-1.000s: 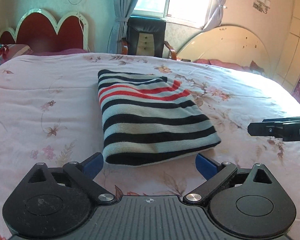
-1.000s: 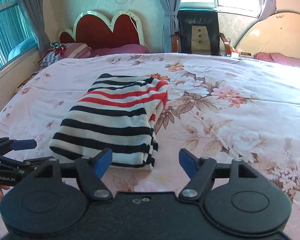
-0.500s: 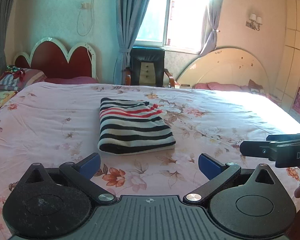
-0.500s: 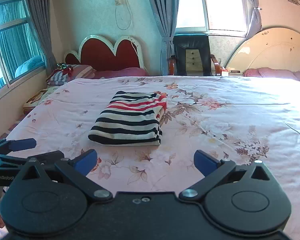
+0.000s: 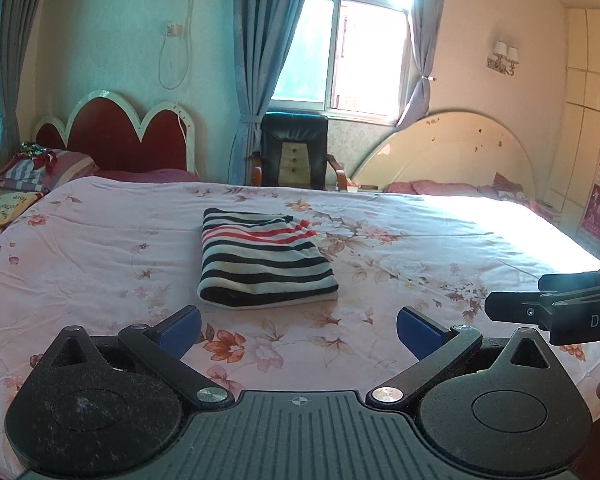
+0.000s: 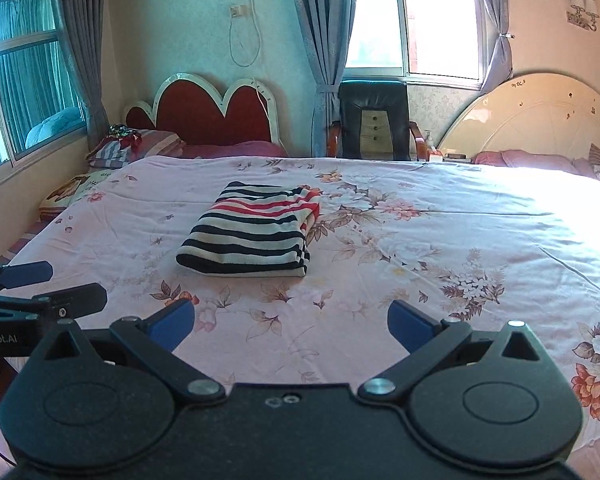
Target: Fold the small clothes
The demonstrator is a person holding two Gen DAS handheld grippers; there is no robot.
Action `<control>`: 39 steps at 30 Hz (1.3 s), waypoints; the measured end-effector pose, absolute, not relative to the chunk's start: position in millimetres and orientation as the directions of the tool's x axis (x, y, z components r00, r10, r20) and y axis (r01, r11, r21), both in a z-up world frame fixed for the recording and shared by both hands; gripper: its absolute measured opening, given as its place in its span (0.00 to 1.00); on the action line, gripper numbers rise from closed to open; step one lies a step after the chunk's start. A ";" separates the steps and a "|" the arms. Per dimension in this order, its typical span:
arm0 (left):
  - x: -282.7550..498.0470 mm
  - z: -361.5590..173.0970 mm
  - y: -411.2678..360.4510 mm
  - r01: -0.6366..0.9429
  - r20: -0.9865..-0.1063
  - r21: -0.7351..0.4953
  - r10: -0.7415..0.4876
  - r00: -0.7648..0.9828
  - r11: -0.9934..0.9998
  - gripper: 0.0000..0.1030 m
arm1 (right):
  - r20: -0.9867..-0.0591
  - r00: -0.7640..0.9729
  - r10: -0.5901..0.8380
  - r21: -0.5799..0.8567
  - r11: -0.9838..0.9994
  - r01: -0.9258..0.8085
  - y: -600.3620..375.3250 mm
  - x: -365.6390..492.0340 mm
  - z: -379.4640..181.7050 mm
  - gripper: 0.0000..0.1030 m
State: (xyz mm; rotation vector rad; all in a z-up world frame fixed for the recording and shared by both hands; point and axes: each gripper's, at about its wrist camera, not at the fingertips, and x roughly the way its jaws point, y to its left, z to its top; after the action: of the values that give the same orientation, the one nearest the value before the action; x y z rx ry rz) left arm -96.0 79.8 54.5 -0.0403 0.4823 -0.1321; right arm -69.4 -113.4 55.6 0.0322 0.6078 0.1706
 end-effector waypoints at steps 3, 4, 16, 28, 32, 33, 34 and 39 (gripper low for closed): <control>-97.5 56.0 78.3 0.114 -0.454 -0.068 -0.132 0.881 0.991 1.00 | -0.563 0.809 0.172 0.079 0.985 -0.154 -113.8 -68.9 56.8 0.99; -97.4 56.6 78.2 0.114 -0.453 -0.067 -0.132 0.882 0.991 1.00 | -0.562 0.809 0.170 0.075 0.985 -0.155 -113.3 -68.3 57.0 0.99; -91.4 58.2 78.5 0.095 -0.452 -0.068 -0.115 0.885 0.993 1.00 | -0.559 0.811 0.174 0.050 0.983 -0.176 -109.0 -62.3 57.9 0.99; -88.8 56.9 74.9 0.096 -0.453 -0.066 -0.115 0.884 0.993 1.00 | -0.566 0.807 0.168 0.048 0.984 -0.171 -111.6 -56.5 56.2 0.99; -87.2 56.6 74.1 0.099 -0.454 -0.066 -0.118 0.883 0.993 1.00 | -0.569 0.805 0.166 0.050 0.985 -0.167 -111.6 -55.3 55.4 0.99; -87.0 56.6 74.0 0.100 -0.454 -0.065 -0.118 0.883 0.993 1.00 | -0.570 0.805 0.164 0.049 0.985 -0.166 -111.2 -55.3 55.2 0.99; -87.0 56.7 73.8 0.099 -0.454 -0.066 -0.118 0.883 0.993 1.00 | -0.570 0.805 0.164 0.049 0.985 -0.166 -111.6 -55.3 55.4 0.99; -85.3 56.3 74.6 0.097 -0.454 -0.066 -0.117 0.883 0.993 1.00 | -0.561 0.812 0.163 0.054 0.986 -0.160 -111.3 -55.3 57.2 0.99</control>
State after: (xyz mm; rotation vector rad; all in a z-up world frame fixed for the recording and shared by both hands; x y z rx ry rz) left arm -85.3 74.6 56.3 -0.0412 0.4753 -0.1114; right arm -55.3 -111.3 57.2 0.0044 0.5989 0.1724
